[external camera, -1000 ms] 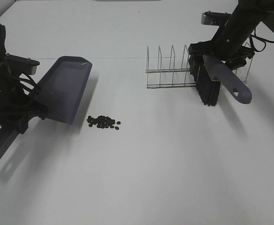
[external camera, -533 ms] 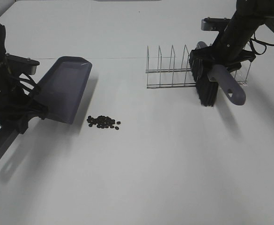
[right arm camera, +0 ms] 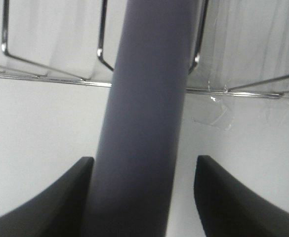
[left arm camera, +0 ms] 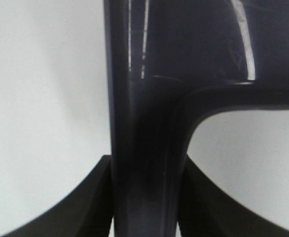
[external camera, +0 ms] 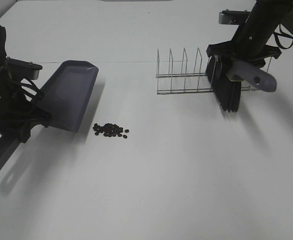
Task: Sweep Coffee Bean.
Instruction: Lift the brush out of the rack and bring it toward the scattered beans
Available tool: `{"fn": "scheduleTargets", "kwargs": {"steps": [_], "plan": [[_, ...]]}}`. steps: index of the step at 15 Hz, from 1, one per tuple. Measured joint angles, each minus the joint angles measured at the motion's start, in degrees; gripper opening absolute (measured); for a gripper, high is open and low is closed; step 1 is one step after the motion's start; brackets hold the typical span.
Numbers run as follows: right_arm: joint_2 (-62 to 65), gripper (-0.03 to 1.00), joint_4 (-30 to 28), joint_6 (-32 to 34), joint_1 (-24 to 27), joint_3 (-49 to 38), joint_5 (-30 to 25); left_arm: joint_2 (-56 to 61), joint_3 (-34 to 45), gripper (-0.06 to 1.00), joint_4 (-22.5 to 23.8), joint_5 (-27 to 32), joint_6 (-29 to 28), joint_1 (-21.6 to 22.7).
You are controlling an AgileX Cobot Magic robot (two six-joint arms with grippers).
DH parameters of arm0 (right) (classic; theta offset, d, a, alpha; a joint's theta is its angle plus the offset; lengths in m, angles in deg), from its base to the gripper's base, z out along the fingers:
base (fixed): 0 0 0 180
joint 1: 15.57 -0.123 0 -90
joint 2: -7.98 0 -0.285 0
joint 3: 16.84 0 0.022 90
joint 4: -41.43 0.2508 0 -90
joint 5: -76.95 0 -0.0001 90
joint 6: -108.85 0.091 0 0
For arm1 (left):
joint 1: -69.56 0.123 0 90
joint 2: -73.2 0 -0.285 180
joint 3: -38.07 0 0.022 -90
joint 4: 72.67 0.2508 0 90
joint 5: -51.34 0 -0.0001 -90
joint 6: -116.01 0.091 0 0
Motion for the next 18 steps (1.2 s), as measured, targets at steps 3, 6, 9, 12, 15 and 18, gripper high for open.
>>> {"fn": "scheduleTargets", "kwargs": {"steps": [3,6,9,12,15,18], "plan": [[3.7,0.56,-0.5,0.1,0.0,0.0,-2.2,0.0,0.0,0.33,1.5,0.0,0.0,0.0],[6.6,0.55,-1.1,0.1,0.0,0.0,-5.0,0.0,0.0,0.33,3.0,0.2,0.0,0.0],[9.7,0.55,-3.3,0.8,-0.1,0.0,-6.5,0.0,0.0,0.33,3.4,0.2,0.0,0.0],[14.9,0.36,-4.8,1.6,0.0,0.0,-6.8,0.0,0.0,0.33,3.6,0.2,0.0,0.0],[19.0,0.36,-5.4,1.6,-0.5,0.0,-7.7,0.0,0.0,0.33,5.0,0.2,0.0,0.0],[22.9,0.36,-7.5,2.1,-3.7,-4.5,-7.6,0.0,0.0,0.33,6.4,0.2,0.0,0.0]]}}
